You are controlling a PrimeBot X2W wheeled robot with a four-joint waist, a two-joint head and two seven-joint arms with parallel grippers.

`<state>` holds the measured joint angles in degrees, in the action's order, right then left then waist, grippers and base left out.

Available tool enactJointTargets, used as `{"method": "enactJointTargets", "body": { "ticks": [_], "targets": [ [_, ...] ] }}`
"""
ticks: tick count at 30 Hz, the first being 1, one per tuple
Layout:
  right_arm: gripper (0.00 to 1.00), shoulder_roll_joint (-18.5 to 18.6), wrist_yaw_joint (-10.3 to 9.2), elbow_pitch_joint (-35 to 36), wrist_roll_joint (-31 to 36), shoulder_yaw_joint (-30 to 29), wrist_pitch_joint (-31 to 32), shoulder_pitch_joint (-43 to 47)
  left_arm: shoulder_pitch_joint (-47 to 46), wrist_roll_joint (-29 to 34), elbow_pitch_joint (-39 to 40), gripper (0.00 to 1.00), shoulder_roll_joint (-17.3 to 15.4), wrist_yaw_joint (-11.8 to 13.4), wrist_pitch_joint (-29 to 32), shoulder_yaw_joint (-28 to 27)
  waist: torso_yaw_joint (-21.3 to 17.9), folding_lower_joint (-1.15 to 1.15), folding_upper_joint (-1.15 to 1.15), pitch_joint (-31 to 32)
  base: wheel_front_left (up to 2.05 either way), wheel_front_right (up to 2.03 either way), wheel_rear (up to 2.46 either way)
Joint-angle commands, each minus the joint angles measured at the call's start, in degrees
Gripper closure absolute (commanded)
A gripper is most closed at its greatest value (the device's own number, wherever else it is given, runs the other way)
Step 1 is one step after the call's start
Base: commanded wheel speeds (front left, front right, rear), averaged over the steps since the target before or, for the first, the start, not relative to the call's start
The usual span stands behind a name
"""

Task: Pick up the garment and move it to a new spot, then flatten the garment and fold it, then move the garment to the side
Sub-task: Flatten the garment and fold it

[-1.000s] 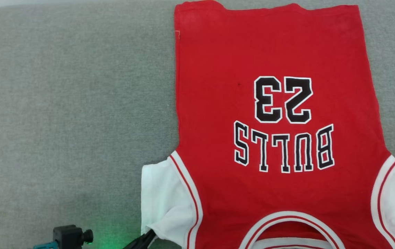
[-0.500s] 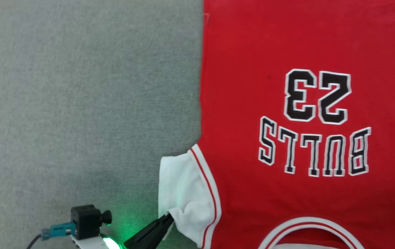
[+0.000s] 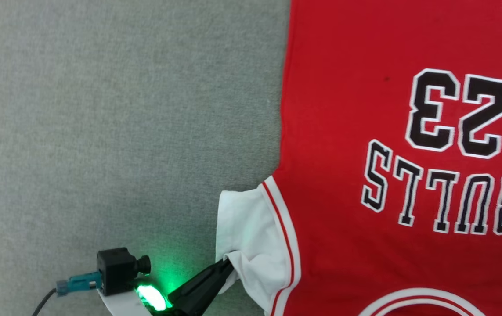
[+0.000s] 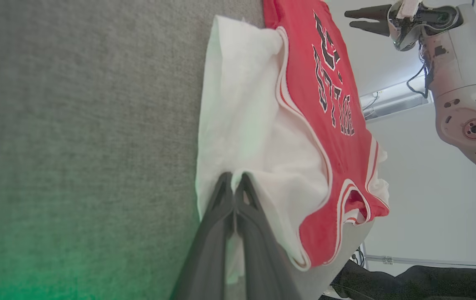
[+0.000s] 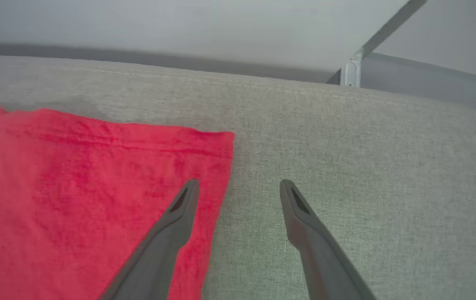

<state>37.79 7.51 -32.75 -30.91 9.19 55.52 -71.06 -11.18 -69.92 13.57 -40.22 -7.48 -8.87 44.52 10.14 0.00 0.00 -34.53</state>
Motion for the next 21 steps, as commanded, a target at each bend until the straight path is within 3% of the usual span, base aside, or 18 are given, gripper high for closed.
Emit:
{"method": "enactJointTargets", "body": {
  "ticks": [1,13,14,16,17,21],
  "targets": [
    [0.0,0.0,-0.04,-1.67,0.88,-0.13,0.76,-1.4,-1.41,-0.36,-1.05,1.0,0.69,0.04,-0.22,0.34,1.89,0.0,0.0,-2.23,0.0,0.0,0.0],
    [0.0,-1.72,-0.03,-8.49,-0.2,3.65,7.55,-2.27,-5.93,-1.51,-2.01,1.0,0.89,0.16,-2.41,3.26,2.16,0.0,0.0,-5.12,0.0,0.0,0.0],
    [0.26,-1.82,-0.02,-8.42,-0.65,3.9,7.8,-2.08,-6.3,-1.59,-2.1,1.0,0.91,0.16,-2.58,3.57,2.11,0.0,0.0,-5.17,0.0,0.0,0.0],
    [0.94,-1.86,0.0,-8.19,-1.3,4.0,7.43,-2.07,-7.09,-1.8,-2.27,1.0,0.97,0.15,-2.84,4.04,1.98,0.0,0.0,-5.19,0.0,0.0,0.0],
    [1.0,-1.76,0.0,-8.0,-1.37,4.04,6.93,-2.11,-7.42,-1.89,-2.35,1.0,1.0,0.15,-3.11,4.21,1.92,0.0,0.0,-5.15,0.0,0.0,0.0],
    [1.0,-1.02,-0.01,-7.82,-2.54,3.25,4.55,-1.98,-8.71,-1.91,-3.11,1.0,0.98,0.14,-3.93,4.83,1.59,0.0,0.0,-4.2,0.0,0.0,0.0]
  ]
}}
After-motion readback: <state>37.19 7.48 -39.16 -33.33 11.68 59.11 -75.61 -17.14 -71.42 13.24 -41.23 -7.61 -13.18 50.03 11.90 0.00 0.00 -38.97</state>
